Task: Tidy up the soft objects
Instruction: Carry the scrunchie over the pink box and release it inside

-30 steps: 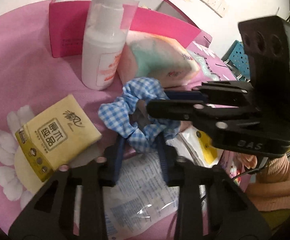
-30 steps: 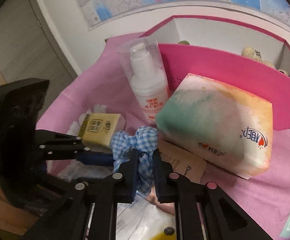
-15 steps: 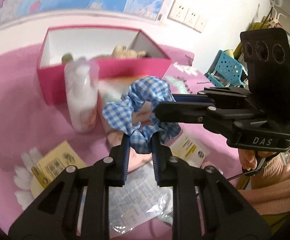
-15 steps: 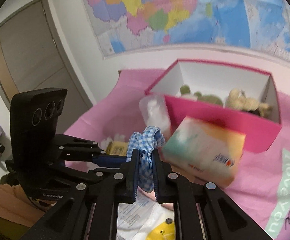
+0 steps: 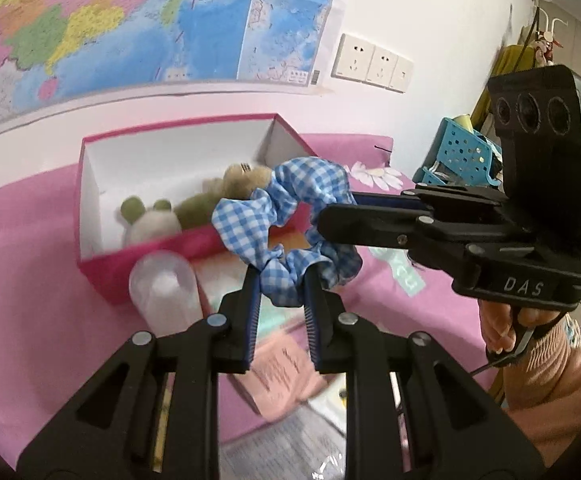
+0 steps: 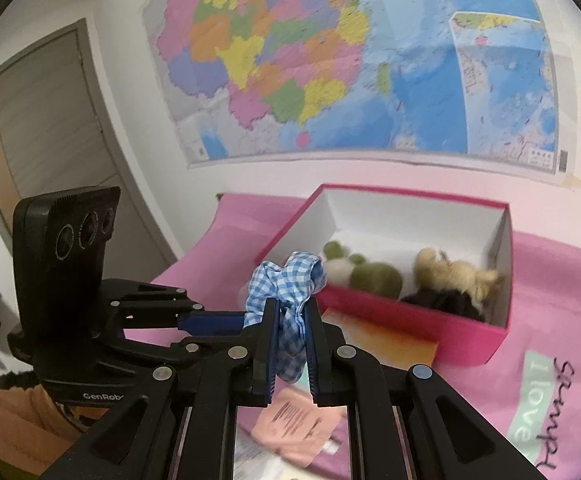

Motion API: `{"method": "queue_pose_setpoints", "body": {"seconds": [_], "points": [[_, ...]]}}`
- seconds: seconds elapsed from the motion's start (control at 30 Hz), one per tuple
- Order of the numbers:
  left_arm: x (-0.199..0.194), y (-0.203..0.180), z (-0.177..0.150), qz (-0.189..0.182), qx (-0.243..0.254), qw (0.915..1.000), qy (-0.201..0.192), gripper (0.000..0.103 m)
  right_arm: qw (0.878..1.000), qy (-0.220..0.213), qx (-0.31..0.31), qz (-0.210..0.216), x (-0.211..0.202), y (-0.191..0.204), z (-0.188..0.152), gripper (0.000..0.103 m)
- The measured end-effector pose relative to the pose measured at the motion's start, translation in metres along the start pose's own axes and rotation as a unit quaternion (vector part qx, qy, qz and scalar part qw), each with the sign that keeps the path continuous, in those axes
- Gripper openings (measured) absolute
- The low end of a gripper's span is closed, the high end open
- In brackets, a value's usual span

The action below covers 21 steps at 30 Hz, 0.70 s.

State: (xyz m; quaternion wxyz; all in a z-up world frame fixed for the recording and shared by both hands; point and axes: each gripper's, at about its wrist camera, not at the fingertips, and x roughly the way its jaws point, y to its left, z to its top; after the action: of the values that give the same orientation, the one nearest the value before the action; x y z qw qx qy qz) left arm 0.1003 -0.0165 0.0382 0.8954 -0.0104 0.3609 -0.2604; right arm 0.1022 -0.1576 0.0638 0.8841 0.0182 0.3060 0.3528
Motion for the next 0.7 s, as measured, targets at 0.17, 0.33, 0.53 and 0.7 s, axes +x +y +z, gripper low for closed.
{"method": "queue_pose_setpoints", "body": {"seconds": [0.17, 0.33, 0.53, 0.7], "points": [[0.020, 0.008, 0.024, -0.002, -0.019, 0.9997, 0.011, 0.023, 1.000, 0.000, 0.016, -0.012, 0.015, -0.022, 0.017, 0.011], [0.037, 0.017, 0.042, 0.017, -0.032, 0.9992, 0.017, 0.023, 1.000, 0.004, 0.024, -0.016, 0.031, -0.038, 0.029, 0.011], [0.054, 0.028, 0.058, 0.040, -0.038, 0.9981, 0.027, 0.023, 0.999, 0.011, 0.027, -0.021, 0.050, -0.049, 0.041, 0.011], [0.067, 0.035, 0.067, 0.061, -0.038, 0.9966, 0.039, 0.023, 0.999, 0.019, 0.029, -0.022, 0.067, -0.054, 0.048, 0.011]]}}
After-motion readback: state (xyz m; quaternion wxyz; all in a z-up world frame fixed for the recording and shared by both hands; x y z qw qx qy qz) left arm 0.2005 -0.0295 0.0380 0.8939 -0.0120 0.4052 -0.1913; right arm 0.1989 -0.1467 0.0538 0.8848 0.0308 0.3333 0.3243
